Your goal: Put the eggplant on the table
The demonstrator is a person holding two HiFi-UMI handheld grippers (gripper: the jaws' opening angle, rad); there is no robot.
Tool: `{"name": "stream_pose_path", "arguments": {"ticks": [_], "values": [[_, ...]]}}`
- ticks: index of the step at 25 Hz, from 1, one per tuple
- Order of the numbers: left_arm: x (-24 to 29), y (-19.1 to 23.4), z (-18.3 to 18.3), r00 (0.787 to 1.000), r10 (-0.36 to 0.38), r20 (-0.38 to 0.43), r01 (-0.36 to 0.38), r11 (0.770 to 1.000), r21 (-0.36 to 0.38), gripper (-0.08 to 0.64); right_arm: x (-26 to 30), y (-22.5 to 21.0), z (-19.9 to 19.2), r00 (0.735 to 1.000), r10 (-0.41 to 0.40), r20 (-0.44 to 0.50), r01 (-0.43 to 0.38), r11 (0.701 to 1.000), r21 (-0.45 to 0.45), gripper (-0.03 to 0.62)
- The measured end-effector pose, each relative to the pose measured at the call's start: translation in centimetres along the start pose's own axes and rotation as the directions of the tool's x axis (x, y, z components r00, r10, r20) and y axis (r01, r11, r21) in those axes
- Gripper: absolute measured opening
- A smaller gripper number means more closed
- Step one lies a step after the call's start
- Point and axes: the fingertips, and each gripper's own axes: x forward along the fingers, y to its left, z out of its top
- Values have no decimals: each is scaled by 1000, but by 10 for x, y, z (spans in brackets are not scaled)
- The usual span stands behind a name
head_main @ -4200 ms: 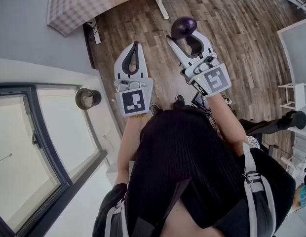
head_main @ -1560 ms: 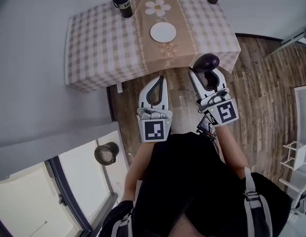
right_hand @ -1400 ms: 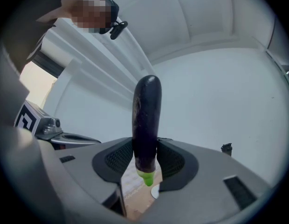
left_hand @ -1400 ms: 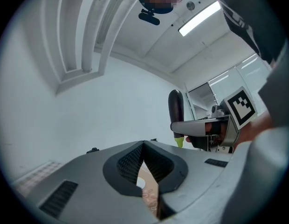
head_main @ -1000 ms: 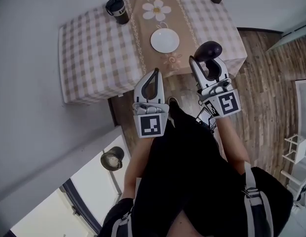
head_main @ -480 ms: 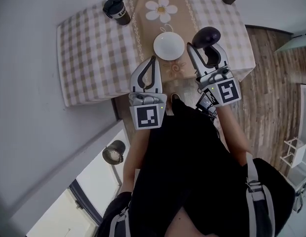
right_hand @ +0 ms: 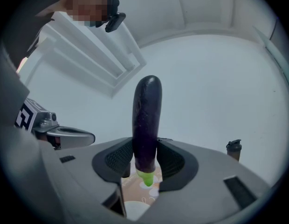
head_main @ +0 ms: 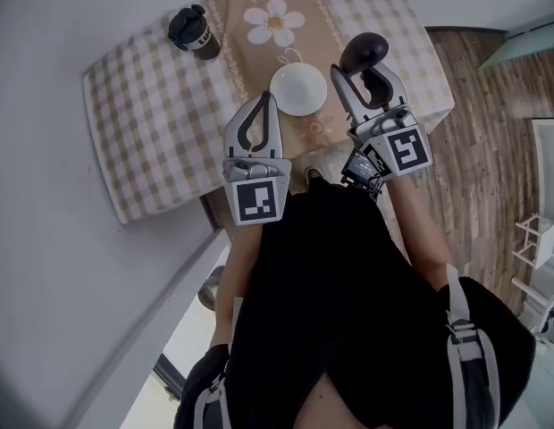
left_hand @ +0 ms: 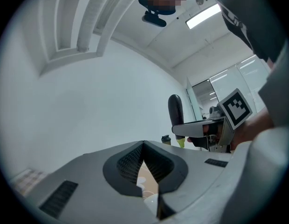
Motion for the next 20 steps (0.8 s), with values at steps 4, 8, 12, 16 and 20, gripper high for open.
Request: {"name": "stream_pose_path", "arguments": {"ticks": [4,8,12,16,20], "values": [[2,10,-1,1000,-21,-1,21,1000,11,3,10,-1,-6,1000,-4,-24,3,1000,-15,164],[0,12,-8,1000,-26,-6,26,1000,3,3,13,3,-20,997,9,-81,-11,1000,-24,164],[0,12,-13,1000,-27,-15,27,1000,-2,3,18,2,-37,991,14,-134,-15,1000,-7,164],[-3,15,-17,999,-30,-22,30,1000,-3,3,24,4,-53,982,28,-185,-25,1000,17,164],[-5,16,-23,999,-27,-36,26,1000,-7,3,30,8,-72,967,53,-247,-45,998,38,164]]}}
